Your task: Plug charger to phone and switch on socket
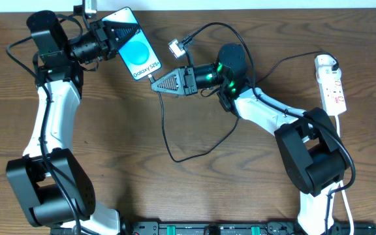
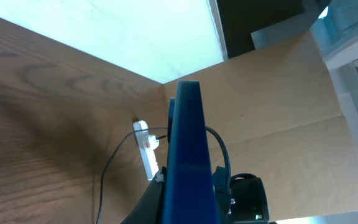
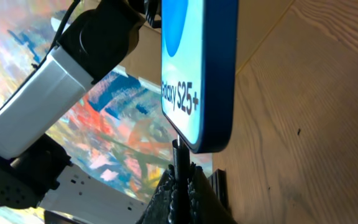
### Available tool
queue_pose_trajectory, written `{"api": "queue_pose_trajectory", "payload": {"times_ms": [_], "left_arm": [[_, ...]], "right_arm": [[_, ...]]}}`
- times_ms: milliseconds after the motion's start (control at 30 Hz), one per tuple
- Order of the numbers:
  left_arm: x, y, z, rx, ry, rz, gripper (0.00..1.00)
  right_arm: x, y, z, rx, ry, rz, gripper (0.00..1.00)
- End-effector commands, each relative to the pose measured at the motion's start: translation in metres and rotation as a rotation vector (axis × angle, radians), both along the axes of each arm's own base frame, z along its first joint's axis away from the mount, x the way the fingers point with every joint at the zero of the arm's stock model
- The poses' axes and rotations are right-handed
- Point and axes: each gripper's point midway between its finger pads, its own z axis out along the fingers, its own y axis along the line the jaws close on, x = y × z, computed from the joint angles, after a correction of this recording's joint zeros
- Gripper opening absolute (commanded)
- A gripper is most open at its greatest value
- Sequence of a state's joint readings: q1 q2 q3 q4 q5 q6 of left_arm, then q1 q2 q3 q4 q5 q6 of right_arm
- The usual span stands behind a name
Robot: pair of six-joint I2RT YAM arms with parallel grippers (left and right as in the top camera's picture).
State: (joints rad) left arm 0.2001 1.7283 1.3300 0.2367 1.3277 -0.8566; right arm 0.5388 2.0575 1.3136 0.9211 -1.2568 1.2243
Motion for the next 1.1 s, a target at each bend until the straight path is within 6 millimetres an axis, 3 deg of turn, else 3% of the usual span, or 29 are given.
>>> {"api": "queue_pose_trajectory", "payload": {"times_ms": [0, 567, 1067], "left_arm": [[-0.007, -0.010, 0.009, -0.003, -0.029, -0.057, 0.07], [-0.018, -0.020, 0.011, -0.012, -0.043, -0.131, 0.07], [-0.029, -0.024, 0.014, -0.008, -0.095, -0.201, 0.07]], "right_arm": [[0.024, 0.000, 0.009, 0.022, 0.034, -0.126, 0.01], [0.021, -0.002, 0.025, 0.071, 0.025, -0.122, 0.01], [0.024, -0.001, 0.026, 0.071, 0.071, -0.136, 0.01]]}}
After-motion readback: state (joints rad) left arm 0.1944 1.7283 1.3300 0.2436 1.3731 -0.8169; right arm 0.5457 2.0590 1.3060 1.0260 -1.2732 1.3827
